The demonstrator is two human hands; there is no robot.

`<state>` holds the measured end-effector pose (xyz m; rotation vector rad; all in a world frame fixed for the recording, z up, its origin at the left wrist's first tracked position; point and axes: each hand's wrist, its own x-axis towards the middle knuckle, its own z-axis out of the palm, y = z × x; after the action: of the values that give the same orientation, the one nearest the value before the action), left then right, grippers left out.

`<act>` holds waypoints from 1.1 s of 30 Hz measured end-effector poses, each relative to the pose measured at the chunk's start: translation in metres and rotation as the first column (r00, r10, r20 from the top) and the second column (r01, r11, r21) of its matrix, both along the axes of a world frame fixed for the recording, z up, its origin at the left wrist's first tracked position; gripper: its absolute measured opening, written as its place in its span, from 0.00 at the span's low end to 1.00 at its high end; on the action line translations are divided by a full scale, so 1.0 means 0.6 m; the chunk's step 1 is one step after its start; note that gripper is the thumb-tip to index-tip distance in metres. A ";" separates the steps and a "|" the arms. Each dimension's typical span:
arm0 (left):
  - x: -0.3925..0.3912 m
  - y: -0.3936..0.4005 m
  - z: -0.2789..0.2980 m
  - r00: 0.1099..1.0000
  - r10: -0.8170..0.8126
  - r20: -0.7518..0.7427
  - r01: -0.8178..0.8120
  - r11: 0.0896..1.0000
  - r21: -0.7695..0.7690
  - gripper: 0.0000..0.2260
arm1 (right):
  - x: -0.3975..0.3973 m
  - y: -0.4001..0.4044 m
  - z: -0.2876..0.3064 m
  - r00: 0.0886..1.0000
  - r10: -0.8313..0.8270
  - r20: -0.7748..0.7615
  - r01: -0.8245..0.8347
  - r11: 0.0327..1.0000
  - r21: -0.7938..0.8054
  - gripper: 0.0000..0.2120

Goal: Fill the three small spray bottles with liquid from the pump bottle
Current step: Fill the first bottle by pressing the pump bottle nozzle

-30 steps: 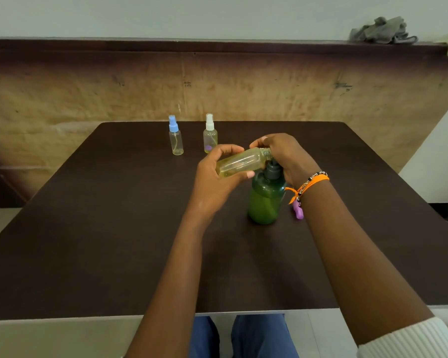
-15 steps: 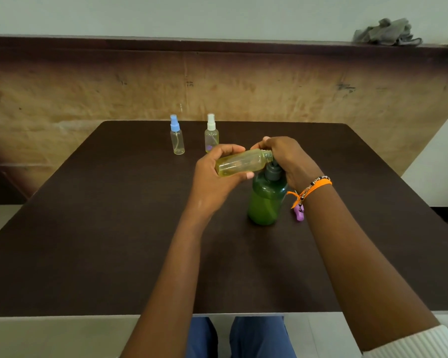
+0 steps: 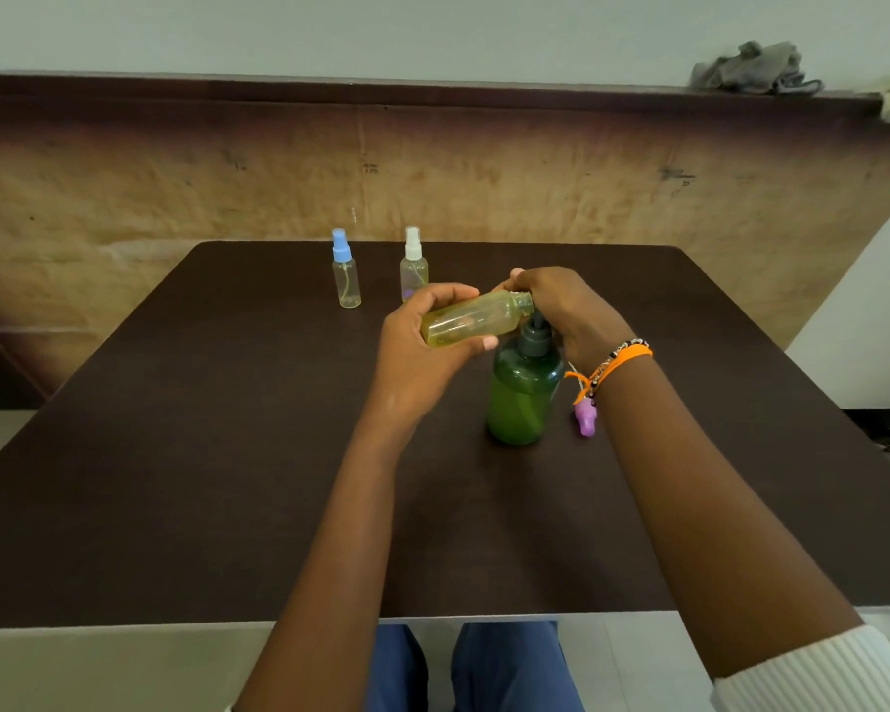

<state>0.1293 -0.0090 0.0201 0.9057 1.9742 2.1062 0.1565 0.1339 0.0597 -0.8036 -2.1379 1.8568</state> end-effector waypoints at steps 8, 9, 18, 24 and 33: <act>-0.003 -0.001 -0.007 1.000 0.010 0.007 -0.010 1.000 -0.015 0.18 | -0.007 0.001 -0.011 1.000 0.007 -0.002 -0.007 0.996 0.087 0.21; -0.003 -0.001 -0.007 1.000 0.007 0.008 -0.006 1.000 -0.014 0.18 | -0.006 0.001 -0.012 1.000 0.006 -0.014 -0.004 0.995 0.100 0.21; 0.003 -0.004 0.002 1.000 -0.001 0.013 0.001 1.000 -0.011 0.18 | 0.027 -0.005 -0.040 0.929 -0.175 -0.325 0.170 0.984 -0.044 0.26; 0.004 0.000 -0.001 1.000 0.002 0.017 -0.002 1.000 0.003 0.17 | 0.040 -0.036 -0.091 0.879 -0.252 -0.406 0.220 0.968 -0.124 0.35; 0.002 0.000 -0.001 1.000 -0.007 0.010 0.007 1.000 0.009 0.17 | 0.039 -0.042 -0.090 0.892 -0.244 -0.382 0.280 0.959 0.040 0.36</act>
<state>0.1306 -0.0088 0.0195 0.9010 1.9559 2.1133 0.1802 0.1086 0.0058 -0.6210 -1.7679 1.6052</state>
